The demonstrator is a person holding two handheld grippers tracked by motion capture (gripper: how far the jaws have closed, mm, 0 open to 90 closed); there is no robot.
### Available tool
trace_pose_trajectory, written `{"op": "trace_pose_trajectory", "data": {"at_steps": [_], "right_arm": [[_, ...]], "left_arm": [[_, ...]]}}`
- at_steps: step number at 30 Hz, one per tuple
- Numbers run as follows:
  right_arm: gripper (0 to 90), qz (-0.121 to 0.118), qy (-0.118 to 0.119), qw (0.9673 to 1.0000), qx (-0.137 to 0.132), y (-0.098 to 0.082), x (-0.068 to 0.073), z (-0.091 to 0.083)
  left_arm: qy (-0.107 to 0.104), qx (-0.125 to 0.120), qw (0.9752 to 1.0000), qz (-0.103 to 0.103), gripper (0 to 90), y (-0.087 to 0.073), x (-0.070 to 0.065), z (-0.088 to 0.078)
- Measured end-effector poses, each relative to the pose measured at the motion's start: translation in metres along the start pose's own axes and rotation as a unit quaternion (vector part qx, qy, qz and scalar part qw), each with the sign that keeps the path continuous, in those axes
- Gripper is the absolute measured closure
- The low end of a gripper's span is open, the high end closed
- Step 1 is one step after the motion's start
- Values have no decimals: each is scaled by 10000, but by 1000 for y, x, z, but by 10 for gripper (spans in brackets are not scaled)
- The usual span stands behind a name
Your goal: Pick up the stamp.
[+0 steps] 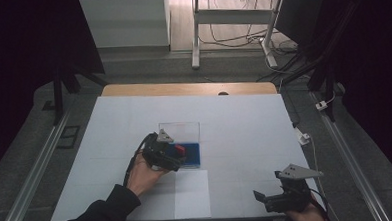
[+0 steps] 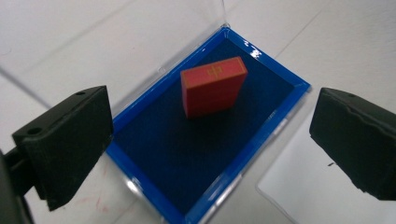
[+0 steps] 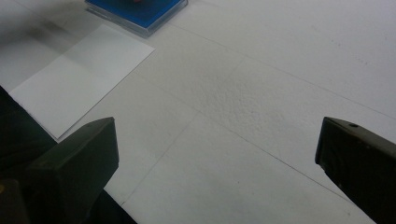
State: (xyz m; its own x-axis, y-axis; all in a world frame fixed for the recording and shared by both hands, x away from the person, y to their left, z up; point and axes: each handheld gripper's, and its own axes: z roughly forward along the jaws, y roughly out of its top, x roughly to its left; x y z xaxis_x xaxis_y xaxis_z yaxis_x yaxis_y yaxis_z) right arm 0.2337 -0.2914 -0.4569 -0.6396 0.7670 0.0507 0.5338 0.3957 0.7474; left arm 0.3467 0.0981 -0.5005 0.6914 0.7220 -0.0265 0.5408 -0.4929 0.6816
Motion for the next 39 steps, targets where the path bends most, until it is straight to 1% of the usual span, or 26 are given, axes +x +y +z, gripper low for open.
{"op": "trace_pose_trajectory", "data": {"at_steps": [2, 3, 4, 5, 6, 7, 8, 9, 10, 12, 13, 14, 17, 18, 19, 20, 21, 22, 24, 28, 32, 34, 35, 37, 39], "right_arm": [[0, 0, 0, 10000, 0, 0, 0, 0], [0, 0, 2, 10000, 0, 0, 0, 0], [0, 0, -2, 10000, 1, 0, 0, 0], [0, 4, -5, 10000, -5, 0, 0, 0], [0, 4, -5, 10000, -5, 0, 0, 0], [0, 15, -2, 10000, -3, 0, 0, 0], [0, 11, 0, 10000, -6, 0, 0, 0], [0, 11, 0, 10000, -6, 0, 0, 0], [0, 8, 1, 10000, -7, 0, 0, 0], [0, 11, 2, 10000, -3, 0, 0, 0], [0, 11, 3, 10000, -1, 0, 0, 0], [0, 11, 3, 10000, -1, 0, 0, 0], [0, 10, 5, 10000, -3, 0, 0, 0], [0, 7, 5, 10000, -5, 0, 0, 0], [0, 14, 8, 10000, 0, 0, 0, 0], [0, 14, 8, 10000, 0, 0, 0, 0], [0, 23, 9, 10000, -3, 0, 0, 0], [0, 35, 12, 10000, -13, 0, 0, 0], [0, 77, 20, 10000, -47, -1, -2, -1], [0, 97, 24, 9999, -58, -1, -2, -1], [0, 40, 14, 10000, -26, 0, -1, -1], [0, 31, 21, 10000, -50, -1, -1, -1], [0, 27, 29, 10000, -57, -1, -1, -1], [0, 23, 33, 10000, -49, 0, -1, -1], [0, 11, 32, 10000, -36, 0, -1, -1]], "left_arm": [[110, 62, 9999, 12, 35, 3, -1, 5], [146, 59, 9999, 21, 58, 5, -2, 6], [168, 64, 9998, 11, 58, 6, -2, 7], [167, 62, 9998, -1, 103, 6, -1, 8], [155, 69, 9999, -13, 103, 7, 0, 9], [149, 70, 9999, -33, 167, 7, 0, 9], [143, 68, 9999, -52, 200, 8, 1, 9], [120, 73, 9999, -69, 200, 8, 1, 9], [75, 72, 9999, -96, 232, 8, 1, 10], [67, 91, 9999, -112, 307, 9, 2, 10], [42, 109, 9998, -148, 330, 9, 2, 10], [14, 112, 9998, -169, 330, 10, 2, 10], [-6, 130, 9997, -206, 390, 11, 1, 10], [-8, 135, 9997, -216, 418, 12, 1, 10], [-44, 120, 9996, -241, 477, 12, 1, 10], [-76, 111, 9996, -254, 477, 12, 1, 9], [-50, 105, 9996, -258, 546, 11, 0, 9], [-26, 110, 9996, -257, 568, 11, 0, 9], [-10, 131, 9995, -300, 578, 12, 0, 9], [22, 160, 9996, -227, 581, 12, -1, 9], [-83, 143, 9996, -231, 582, 12, 2, 8], [-155, 141, 9995, -241, 581, 12, 5, 7], [-149, 120, 9995, -249, 581, 12, 5, 6], [-155, 80, 9996, -200, 581, 13, 6, 4], [-206, 28, 9997, -144, 581, 12, 7, 3]]}}
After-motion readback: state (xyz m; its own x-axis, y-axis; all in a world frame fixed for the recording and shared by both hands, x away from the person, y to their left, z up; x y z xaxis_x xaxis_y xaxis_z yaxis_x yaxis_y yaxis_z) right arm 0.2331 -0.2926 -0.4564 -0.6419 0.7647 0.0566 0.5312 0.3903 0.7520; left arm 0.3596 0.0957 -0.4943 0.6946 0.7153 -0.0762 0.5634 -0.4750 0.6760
